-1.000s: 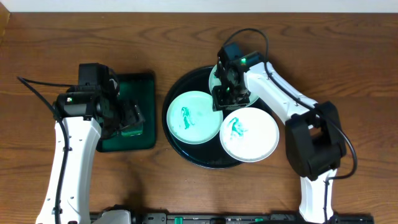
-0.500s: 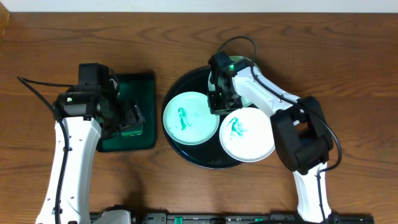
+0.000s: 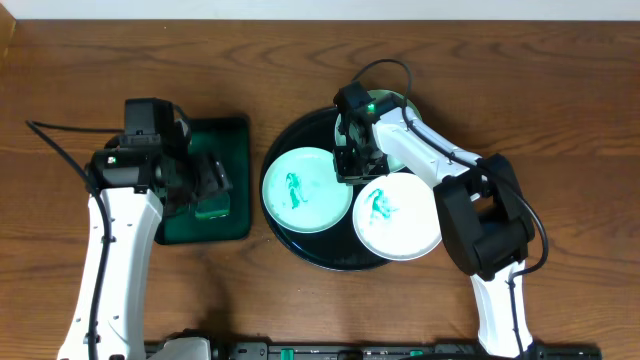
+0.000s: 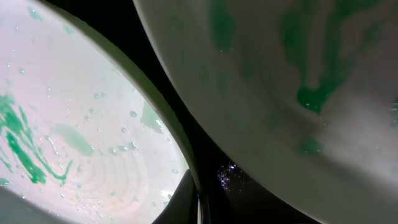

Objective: Clean dirty plates on tray and stack at the side
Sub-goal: 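Reach the right gripper to the top plate and grip its rim, then grasp the green sponge with the left gripper and lift it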

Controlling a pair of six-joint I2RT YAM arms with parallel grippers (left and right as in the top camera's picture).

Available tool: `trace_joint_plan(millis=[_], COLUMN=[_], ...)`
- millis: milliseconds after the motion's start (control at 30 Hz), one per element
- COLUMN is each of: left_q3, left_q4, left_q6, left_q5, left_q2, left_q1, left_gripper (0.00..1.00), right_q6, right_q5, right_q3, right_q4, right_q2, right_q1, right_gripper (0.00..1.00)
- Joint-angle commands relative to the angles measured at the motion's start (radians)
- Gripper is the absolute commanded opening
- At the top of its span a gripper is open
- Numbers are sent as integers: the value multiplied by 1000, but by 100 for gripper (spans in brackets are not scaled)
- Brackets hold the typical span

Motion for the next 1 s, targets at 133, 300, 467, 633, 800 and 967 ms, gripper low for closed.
trace_joint_plan(millis=[133,300,467,633,800,967], left_q3=[-2,-2,-2,-2,-2,-2], left_q4=[66,88,128,145,188,241], left_q6=[50,50,50,50,50,50], left_q5=[-129,-195,-196,-196,-196,-193], left_q2=[141,254,360,452,513,556], left_q1=[3,3,3,3,3,3], left_gripper=[58,44,33,39,38,32], right_q6=[-20,-33,-33,-45,-45,-45], right_q5=[11,9,9,5,5,5], right_q3=[1,1,1,1,1,1], right_q4=[-13,-23,-23,-23,-24,-31], right_q2=[52,52,52,52,52,52], right_q1=[9,9,9,9,9,9], right_gripper=[1,1,1,1,1,1])
